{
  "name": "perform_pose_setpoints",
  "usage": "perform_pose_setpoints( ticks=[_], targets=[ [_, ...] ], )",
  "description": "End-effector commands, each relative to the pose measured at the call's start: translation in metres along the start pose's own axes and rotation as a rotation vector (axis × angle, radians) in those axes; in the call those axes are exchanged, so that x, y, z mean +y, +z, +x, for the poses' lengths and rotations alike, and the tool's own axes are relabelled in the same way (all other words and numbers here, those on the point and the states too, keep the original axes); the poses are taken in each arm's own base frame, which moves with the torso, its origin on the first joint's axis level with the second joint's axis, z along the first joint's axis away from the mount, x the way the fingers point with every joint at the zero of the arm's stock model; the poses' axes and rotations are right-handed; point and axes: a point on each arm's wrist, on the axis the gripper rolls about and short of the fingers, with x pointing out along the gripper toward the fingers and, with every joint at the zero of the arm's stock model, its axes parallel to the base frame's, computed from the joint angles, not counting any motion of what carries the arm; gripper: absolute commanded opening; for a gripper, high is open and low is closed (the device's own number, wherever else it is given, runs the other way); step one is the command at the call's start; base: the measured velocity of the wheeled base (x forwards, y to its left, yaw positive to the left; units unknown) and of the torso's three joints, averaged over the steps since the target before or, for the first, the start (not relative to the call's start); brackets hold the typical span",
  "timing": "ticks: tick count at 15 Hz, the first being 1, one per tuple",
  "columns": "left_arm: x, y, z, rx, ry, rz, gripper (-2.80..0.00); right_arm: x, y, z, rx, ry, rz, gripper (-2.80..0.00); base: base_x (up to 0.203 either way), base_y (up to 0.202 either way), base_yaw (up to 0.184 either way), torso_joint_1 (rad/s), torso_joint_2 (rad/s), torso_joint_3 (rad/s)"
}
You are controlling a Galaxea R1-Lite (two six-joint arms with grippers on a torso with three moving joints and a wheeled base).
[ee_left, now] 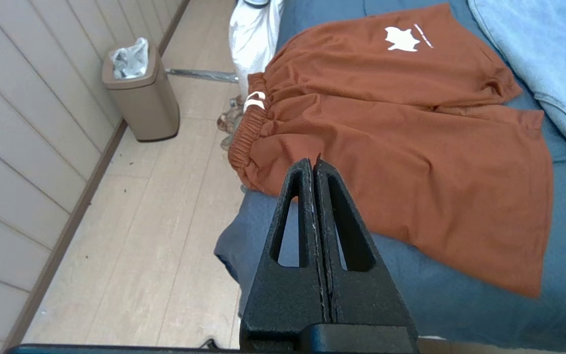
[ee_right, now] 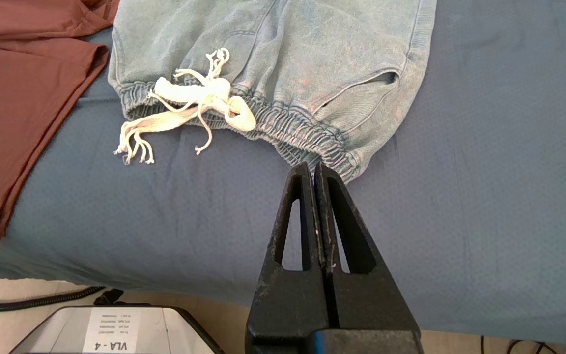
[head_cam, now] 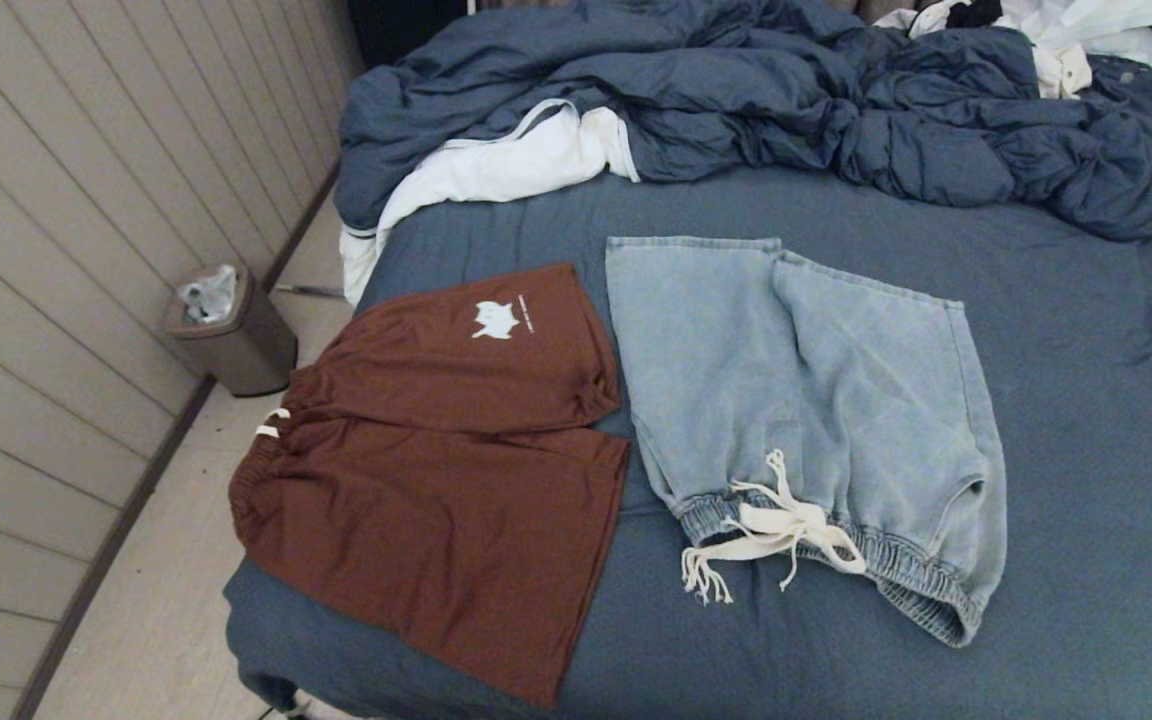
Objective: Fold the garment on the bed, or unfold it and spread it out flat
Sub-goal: Fold the brown shorts
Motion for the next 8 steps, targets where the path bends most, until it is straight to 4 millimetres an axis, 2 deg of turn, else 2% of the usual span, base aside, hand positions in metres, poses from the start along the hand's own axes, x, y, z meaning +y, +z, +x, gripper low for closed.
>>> perform_pose_setpoints(
  ticks=[1,6,7,8],
  targets=[
    [0.000,0.000,0.000,0.000,0.000,0.000,-2.80,0.000,0.000,0.000,0.001,0.000,0.000,-2.80,0.000,0.000,0.000,0.000,0.00,0.000],
    [0.000,-0.001,0.000,0.016,0.005,0.015,-2.80,0.000,0.000,-0.001,0.014,0.003,-0.014,-2.80,0.000,0.000,0.000,0.000,0.00,0.000],
    [0.000,0.001,0.000,0.022,0.001,0.015,-2.80,0.000,0.002,-0.002,0.029,0.004,-0.017,-2.80,0.000,0.000,0.000,0.000,0.00,0.000],
    [0.000,0.014,0.000,0.021,-0.002,0.015,-2.80,0.000,0.013,-0.006,0.017,0.008,-0.017,-2.80,0.000,0.000,0.000,0.000,0.00,0.000]
  ],
)
